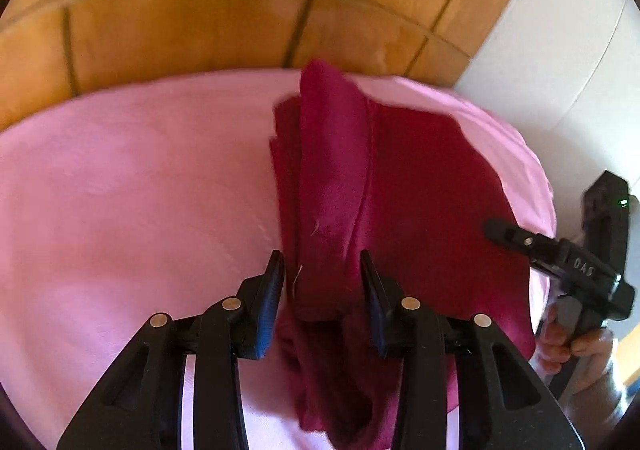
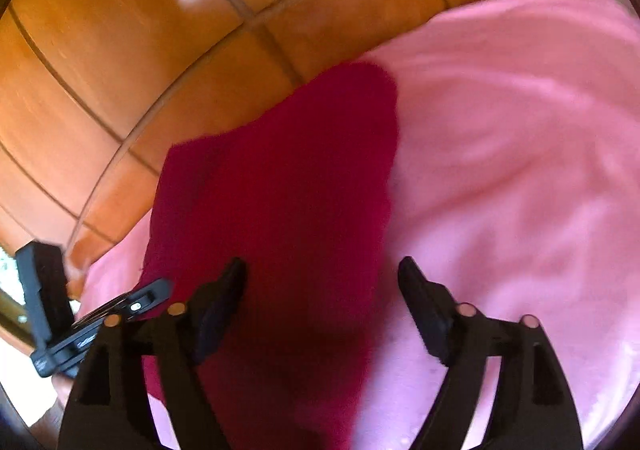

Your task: Fold small clothes

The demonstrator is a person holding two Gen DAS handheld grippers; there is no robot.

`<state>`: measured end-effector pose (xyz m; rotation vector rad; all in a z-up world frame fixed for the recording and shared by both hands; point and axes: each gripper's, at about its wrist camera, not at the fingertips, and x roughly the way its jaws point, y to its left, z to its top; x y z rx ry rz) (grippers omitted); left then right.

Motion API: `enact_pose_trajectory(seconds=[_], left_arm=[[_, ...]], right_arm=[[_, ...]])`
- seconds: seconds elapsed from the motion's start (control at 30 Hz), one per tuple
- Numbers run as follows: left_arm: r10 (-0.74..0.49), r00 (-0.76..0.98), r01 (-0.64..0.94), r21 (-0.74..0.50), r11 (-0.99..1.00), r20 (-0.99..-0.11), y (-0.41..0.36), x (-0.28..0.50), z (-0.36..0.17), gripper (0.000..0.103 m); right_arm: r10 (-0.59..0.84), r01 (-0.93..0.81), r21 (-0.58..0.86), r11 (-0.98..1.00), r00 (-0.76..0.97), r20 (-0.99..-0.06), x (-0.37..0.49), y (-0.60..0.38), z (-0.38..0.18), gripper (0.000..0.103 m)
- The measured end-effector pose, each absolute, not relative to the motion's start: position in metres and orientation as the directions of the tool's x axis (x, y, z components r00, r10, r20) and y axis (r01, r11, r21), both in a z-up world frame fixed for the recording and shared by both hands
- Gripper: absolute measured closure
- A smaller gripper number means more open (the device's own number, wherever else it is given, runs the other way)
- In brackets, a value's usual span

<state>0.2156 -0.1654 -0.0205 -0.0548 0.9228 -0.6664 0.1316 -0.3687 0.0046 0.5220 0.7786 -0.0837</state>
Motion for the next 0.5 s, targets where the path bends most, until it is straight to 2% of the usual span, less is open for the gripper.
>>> enact_pose_trajectory(seconds=[0.1, 0.13, 0.2, 0.33, 0.4, 0.43, 0.5], left_arm=[[-0.537, 0.467, 0.486, -0.303, 0.82, -0.703, -0.157, 0.208, -0.015, 0.065], [-0.519, 0.485, 0.469, -0.292, 0.833, -0.704, -0.158, 0.207, -0.017, 0.061], [-0.511, 0.488, 0.435, -0.311, 0.845, -0.708, -0.159, 0.21, -0.02, 0.06], [-0.484, 0.483, 0.409, -0.301, 0.861, -0.729, -0.152, 0.215, -0.034, 0.058], [-0.483, 0.477, 0.402, -0.306, 0.863, -0.735, -0.147, 0.219, -0.039, 0.053], [-0.485, 0.47, 0.395, -0.315, 0.863, -0.737, -0.146, 0.226, -0.041, 0.048], [-0.491, 0.463, 0.389, -0.328, 0.861, -0.738, -0.144, 0.232, -0.043, 0.046]], right_arm=[[0.086, 0.235, 0.395, 0.888, 0.759, -0.645, 0.131, -0.366, 0.032, 0.024], [0.087, 0.216, 0.387, 0.896, 0.771, -0.631, 0.133, -0.358, 0.04, 0.024], [0.096, 0.185, 0.37, 0.91, 0.775, -0.624, 0.142, -0.34, 0.047, 0.024], [0.07, 0.217, 0.306, 0.927, 0.701, -0.71, 0.172, -0.309, 0.02, 0.024], [0.01, 0.246, 0.223, 0.943, 0.65, -0.76, 0.186, -0.302, 0.0, 0.024], [-0.011, 0.252, 0.196, 0.948, 0.64, -0.769, 0.192, -0.3, -0.007, 0.023], [-0.045, 0.248, 0.149, 0.957, 0.637, -0.77, 0.198, -0.293, -0.011, 0.02]])
